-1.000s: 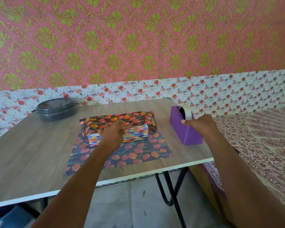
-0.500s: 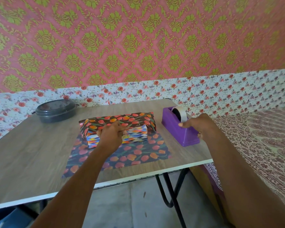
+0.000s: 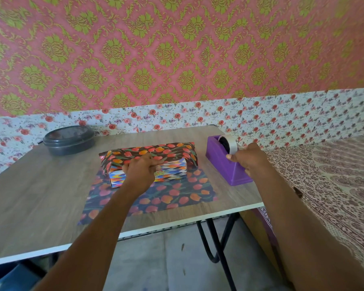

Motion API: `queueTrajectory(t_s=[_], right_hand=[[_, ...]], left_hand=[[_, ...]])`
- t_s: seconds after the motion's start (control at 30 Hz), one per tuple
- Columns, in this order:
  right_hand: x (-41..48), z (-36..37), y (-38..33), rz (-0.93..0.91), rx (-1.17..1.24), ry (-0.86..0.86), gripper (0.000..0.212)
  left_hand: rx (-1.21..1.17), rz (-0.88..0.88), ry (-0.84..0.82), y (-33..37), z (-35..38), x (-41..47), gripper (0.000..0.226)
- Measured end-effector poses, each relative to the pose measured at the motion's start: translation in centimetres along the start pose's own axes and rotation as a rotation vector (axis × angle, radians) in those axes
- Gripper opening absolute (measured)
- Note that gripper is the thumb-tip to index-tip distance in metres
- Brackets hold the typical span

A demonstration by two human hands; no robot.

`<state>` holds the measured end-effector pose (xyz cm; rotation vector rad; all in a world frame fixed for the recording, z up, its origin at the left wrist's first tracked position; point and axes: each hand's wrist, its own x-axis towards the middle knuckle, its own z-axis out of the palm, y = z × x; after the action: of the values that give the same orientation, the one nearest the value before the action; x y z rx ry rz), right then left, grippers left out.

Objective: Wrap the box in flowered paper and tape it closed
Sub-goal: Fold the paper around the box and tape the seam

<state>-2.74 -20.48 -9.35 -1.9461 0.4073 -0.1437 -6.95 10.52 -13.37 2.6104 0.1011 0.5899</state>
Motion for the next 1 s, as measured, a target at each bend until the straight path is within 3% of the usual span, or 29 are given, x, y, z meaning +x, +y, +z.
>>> queueTrajectory(t_s=[0.1,0.2,0.4,0.53,0.63,0.9,1.0], right_hand=[[-0.4,1.0,0.2,-0.009,-0.059,0.111,0.067],[-1.8,1.4,0.3,-0.069,-0.128,0.218,0.046],[-2.1,0.2,1.1,-0.098,0.093,0.256,0.043],[-2.1,-1.4,1.1,-0.039,0.405,0.167,0.036],[-1.9,-2.4,1.0,0.018,0.487,0.136,0.035],[-1.1,-3.1,1.3,-0.023,0.394,0.153,0.016],[-0.5,-3.1,1.4,-0.102,0.316,0.222,0.022]], left_hand=[[-0.012,0.001,0.003,0.0,0.0,-0.1,0.016],[-0.018,0.004,-0.003,0.0,-0.1,-0.1,0.017],[-0.015,0.013,-0.024,-0.4,0.0,0.0,0.017],[-0.012,0.015,-0.023,-0.3,0.1,0.0,0.017],[-0.022,0.022,-0.016,-0.1,0.0,-0.1,0.019],[-0.02,0.026,0.005,-0.2,-0.1,-0.2,0.018],[-0.027,0.031,0.004,-0.2,-0.2,-0.2,0.019]])
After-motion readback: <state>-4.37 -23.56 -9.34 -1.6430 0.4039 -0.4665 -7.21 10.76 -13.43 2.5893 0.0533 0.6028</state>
